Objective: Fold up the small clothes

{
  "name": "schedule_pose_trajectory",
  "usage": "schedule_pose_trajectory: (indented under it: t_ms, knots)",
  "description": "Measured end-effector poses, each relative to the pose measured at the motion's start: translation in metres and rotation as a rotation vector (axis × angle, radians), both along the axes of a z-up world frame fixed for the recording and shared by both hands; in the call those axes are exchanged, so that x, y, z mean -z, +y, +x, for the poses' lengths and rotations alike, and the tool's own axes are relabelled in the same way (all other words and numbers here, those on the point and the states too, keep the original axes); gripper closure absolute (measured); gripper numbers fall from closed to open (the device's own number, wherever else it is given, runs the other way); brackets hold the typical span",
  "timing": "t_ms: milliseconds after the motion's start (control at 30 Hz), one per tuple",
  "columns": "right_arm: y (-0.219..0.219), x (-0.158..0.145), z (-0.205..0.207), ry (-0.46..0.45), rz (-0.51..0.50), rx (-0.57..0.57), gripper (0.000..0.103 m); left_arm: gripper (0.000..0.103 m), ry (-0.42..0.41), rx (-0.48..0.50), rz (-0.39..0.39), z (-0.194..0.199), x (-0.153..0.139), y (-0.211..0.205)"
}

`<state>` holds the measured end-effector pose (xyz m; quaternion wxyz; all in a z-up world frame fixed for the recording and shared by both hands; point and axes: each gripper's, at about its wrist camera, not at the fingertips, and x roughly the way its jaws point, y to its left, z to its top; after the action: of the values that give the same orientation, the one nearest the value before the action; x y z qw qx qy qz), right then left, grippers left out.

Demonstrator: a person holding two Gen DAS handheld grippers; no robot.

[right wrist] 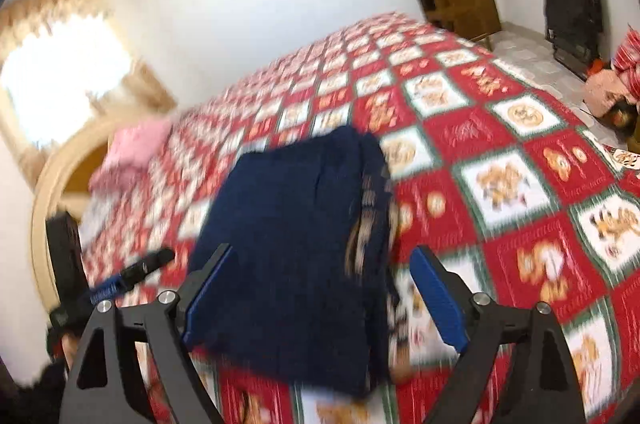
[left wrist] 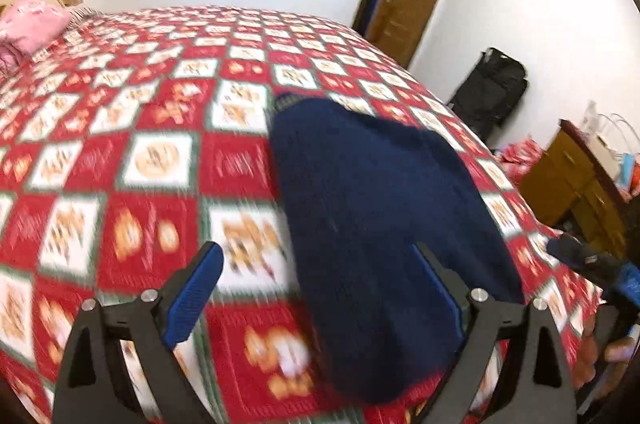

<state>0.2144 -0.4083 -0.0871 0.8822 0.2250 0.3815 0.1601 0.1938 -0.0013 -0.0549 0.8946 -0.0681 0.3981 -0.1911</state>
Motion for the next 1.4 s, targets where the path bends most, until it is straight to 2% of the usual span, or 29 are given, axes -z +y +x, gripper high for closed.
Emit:
schedule_pose_trajectory:
  t_ms: [100,233,333,400,500,567,600,667,733,767,800,900,967,1167,1333,1400]
  knots:
    - [0.007,0.018,0.034,0.078,-0.005,0.025,0.014,0.006,0.053,0.032,-0.012,0.027,0.006,-0.009]
    - [0.021,0.043,0.058,0.101,-0.068,0.022,0.014,0.006,0.124,0.042,0.017,0.056,0.024,-0.030]
    - [0.031,0.073,0.067,0.165,-0.070,-0.014,0.014,0.006,0.164,0.054,0.062,0.063,0.040,-0.048]
    - [0.034,0.079,0.065,0.115,-0.063,-0.015,0.014,0.005,0.182,0.045,0.071,0.064,0.046,-0.049]
    - [0.028,0.083,0.067,0.117,-0.031,-0.036,0.014,0.000,0.226,0.046,0.042,0.069,0.056,-0.043]
    - [0.024,0.086,0.068,0.119,-0.005,-0.040,0.014,0.000,0.272,0.047,-0.015,0.072,0.063,-0.038]
    - [0.025,0.086,0.069,0.117,-0.010,-0.047,0.014,0.000,0.274,0.047,-0.023,0.072,0.064,-0.037]
    - [0.029,0.085,0.069,0.114,-0.039,-0.062,0.015,0.000,0.243,0.054,0.017,0.067,0.061,-0.042]
    - [0.033,0.082,0.067,0.100,-0.052,-0.075,0.027,0.000,0.234,0.052,0.033,0.065,0.060,-0.045]
    - [0.035,0.082,0.066,0.092,-0.044,-0.087,0.039,0.000,0.237,0.053,0.035,0.064,0.060,-0.045]
    - [0.038,0.082,0.064,0.089,-0.034,-0.095,0.046,0.000,0.238,0.053,0.034,0.064,0.060,-0.044]
    - [0.041,0.081,0.064,0.085,-0.047,-0.095,0.047,0.000,0.226,0.061,0.047,0.063,0.059,-0.046]
    - [0.037,0.084,0.064,0.091,-0.013,-0.086,0.047,0.010,0.214,0.086,0.041,0.065,0.060,-0.049]
    - [0.032,0.090,0.066,0.104,0.062,-0.072,0.041,0.014,0.217,0.100,0.018,0.068,0.060,-0.049]
    - [0.038,0.087,0.066,0.098,0.020,-0.081,0.041,0.024,0.174,0.110,0.046,0.063,0.056,-0.058]
    - [0.046,0.082,0.063,0.079,-0.038,-0.084,0.049,0.030,0.164,0.119,0.047,0.063,0.054,-0.060]
